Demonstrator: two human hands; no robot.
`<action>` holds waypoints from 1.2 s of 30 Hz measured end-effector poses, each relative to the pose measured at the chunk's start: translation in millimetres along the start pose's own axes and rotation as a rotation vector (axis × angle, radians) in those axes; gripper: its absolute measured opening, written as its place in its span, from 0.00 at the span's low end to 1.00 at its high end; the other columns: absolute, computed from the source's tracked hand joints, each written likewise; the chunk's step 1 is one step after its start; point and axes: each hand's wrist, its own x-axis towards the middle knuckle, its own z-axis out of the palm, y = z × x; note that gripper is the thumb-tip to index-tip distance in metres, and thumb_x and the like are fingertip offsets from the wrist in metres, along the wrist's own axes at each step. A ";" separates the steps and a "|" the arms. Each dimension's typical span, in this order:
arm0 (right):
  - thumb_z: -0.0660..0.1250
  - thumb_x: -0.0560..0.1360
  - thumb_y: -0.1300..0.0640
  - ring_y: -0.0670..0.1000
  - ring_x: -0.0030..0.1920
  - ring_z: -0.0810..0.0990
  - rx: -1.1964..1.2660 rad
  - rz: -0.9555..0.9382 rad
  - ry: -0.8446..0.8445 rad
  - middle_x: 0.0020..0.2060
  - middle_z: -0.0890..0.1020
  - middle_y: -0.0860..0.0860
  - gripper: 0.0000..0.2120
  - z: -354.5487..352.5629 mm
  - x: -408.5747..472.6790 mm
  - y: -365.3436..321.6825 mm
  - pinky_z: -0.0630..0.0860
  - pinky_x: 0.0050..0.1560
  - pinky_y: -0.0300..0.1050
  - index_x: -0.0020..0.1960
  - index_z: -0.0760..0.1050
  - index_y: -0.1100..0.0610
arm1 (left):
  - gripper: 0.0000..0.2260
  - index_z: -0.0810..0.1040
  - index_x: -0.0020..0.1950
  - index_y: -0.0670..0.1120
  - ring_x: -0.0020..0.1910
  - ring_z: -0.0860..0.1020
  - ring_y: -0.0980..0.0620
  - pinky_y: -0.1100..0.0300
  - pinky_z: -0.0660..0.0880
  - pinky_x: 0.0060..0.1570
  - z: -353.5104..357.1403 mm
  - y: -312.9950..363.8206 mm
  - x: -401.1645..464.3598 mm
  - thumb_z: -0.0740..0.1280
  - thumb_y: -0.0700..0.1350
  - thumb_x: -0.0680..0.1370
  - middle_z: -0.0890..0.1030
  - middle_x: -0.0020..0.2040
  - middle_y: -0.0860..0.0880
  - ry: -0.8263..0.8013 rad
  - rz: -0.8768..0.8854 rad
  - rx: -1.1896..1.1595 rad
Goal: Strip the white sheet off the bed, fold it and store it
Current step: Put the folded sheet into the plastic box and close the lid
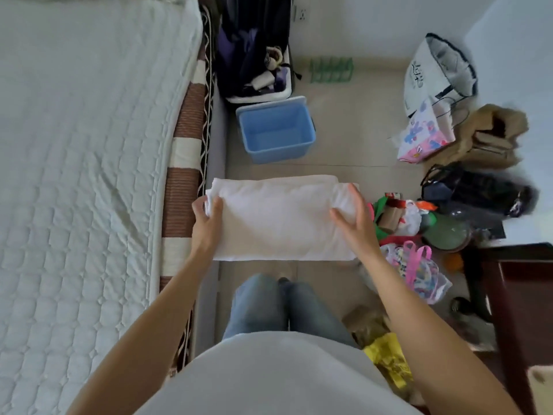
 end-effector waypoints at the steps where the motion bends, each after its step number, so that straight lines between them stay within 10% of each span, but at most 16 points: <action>1: 0.67 0.75 0.51 0.39 0.67 0.59 -0.019 0.001 0.000 0.70 0.63 0.44 0.32 -0.3 28.6 -5.3 0.57 0.68 0.38 0.74 0.57 0.52 | 0.19 0.60 0.68 0.54 0.52 0.72 0.47 0.54 0.65 0.50 5.4 12.4 22.7 0.55 0.59 0.79 0.73 0.57 0.48 -0.017 -0.002 0.001; 13: 0.58 0.68 0.54 0.37 0.65 0.58 0.091 0.078 -0.161 0.66 0.60 0.38 0.36 27.4 327.1 -13.1 0.60 0.58 0.30 0.75 0.53 0.50 | 0.27 0.59 0.70 0.46 0.49 0.74 0.58 0.65 0.70 0.48 91.6 130.2 261.9 0.66 0.53 0.76 0.72 0.57 0.52 -0.099 0.030 -0.082; 19: 0.70 0.73 0.57 0.38 0.67 0.59 0.097 0.069 -0.208 0.68 0.60 0.38 0.36 76.0 481.3 60.9 0.57 0.65 0.36 0.75 0.54 0.50 | 0.45 0.59 0.68 0.54 0.52 0.74 0.61 0.65 0.71 0.47 159.3 111.9 401.8 0.72 0.67 0.57 0.73 0.55 0.58 -0.069 0.027 -0.060; 30: 0.73 0.71 0.56 0.38 0.67 0.61 0.038 -0.057 -0.219 0.69 0.63 0.42 0.37 170.0 695.5 238.0 0.57 0.64 0.29 0.74 0.57 0.52 | 0.43 0.57 0.71 0.54 0.59 0.71 0.56 0.58 0.69 0.57 293.8 15.1 620.1 0.71 0.66 0.62 0.70 0.62 0.58 0.055 0.079 -0.081; 36: 0.64 0.76 0.62 0.38 0.69 0.56 0.000 -0.038 -0.245 0.72 0.59 0.42 0.32 201.7 742.9 298.7 0.54 0.67 0.36 0.75 0.54 0.52 | 0.26 0.57 0.73 0.46 0.57 0.69 0.57 0.69 0.67 0.51 340.5 -27.6 687.8 0.65 0.45 0.78 0.69 0.62 0.53 0.098 0.117 -0.081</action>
